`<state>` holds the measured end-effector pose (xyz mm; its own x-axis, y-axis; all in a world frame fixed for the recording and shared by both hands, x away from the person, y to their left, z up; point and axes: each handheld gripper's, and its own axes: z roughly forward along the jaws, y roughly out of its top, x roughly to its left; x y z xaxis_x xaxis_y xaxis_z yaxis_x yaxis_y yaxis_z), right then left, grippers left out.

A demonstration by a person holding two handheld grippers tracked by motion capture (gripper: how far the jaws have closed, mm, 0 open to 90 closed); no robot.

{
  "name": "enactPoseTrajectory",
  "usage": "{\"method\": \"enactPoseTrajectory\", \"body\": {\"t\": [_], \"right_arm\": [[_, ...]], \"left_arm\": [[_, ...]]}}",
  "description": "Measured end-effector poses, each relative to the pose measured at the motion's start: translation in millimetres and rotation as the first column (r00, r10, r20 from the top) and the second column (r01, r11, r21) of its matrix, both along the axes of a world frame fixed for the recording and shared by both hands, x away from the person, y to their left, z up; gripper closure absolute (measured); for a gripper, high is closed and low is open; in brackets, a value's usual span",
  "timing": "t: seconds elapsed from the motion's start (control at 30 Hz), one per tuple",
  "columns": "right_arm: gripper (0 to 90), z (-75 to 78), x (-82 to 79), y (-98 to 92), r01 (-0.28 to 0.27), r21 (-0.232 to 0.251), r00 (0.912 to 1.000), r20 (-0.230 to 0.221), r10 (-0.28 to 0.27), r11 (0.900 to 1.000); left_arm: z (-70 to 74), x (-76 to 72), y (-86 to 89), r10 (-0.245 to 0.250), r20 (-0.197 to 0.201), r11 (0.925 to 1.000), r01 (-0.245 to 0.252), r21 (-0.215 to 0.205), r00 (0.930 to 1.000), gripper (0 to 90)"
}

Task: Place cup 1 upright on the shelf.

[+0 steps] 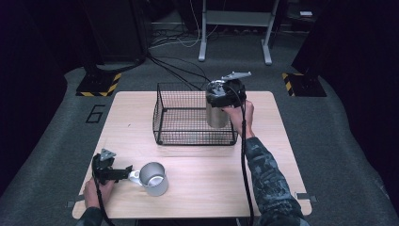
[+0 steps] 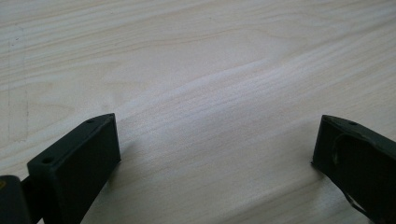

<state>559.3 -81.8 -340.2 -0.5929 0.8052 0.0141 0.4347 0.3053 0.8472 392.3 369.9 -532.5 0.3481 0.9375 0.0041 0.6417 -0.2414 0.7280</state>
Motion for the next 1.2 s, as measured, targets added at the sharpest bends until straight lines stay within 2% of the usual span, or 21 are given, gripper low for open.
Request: {"method": "enactPoseTrajectory", "body": {"t": [0.6, 0.9, 1.2], "right_arm": [[3.3, -17.7, 15.1, 9.6, 0.013, -0.032, 0.9980, -0.062, -0.015, 0.999], [3.2, -26.5, 23.1, 13.8, 0.016, -0.064, 0.9974, -0.069, -0.020, 0.998], [3.2, -34.8, 29.7, 17.0, 0.037, -0.063, 0.9950, -0.090, -0.042, 0.997]], "left_arm": [[0.0, 0.0, 0.0, 0.001, 0.000, 1.0000, -0.001, -0.001, 1.0000, 0.4], [0.0, 0.0, 0.0, 0.000, 0.000, 1.0000, 0.000, 0.000, 1.0000, 0.4], [0.0, 0.0, 0.0, 0.000, 0.000, 1.0000, 0.000, 0.000, 1.0000, 0.4]]}}
